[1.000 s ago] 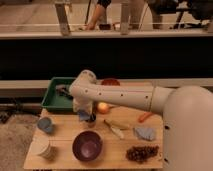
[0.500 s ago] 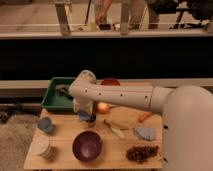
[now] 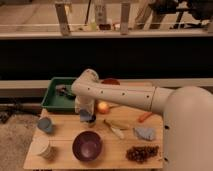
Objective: Place sponge in metal cup
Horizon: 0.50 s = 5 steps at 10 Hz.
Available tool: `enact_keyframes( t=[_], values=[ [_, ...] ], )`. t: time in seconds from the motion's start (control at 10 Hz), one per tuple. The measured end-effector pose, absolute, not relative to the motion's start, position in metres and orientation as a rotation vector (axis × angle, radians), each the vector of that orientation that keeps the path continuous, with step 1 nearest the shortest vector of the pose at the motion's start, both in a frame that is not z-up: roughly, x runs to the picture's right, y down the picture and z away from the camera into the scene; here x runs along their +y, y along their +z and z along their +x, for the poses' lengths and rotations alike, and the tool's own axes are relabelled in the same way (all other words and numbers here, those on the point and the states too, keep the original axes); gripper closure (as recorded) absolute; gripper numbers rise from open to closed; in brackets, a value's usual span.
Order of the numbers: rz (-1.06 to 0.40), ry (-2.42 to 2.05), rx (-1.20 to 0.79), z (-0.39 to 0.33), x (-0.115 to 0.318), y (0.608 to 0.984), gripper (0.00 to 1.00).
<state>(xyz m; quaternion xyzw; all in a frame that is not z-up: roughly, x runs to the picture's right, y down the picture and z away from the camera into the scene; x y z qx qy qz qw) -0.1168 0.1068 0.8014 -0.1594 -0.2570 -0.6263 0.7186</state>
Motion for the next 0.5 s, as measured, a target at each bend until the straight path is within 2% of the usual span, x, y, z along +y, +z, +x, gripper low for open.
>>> enact_keyframes(
  t=[0.5],
  values=[
    [-0.371, -1.379, -0.592, -0.107, 0.108, 0.802, 1.0]
  ],
)
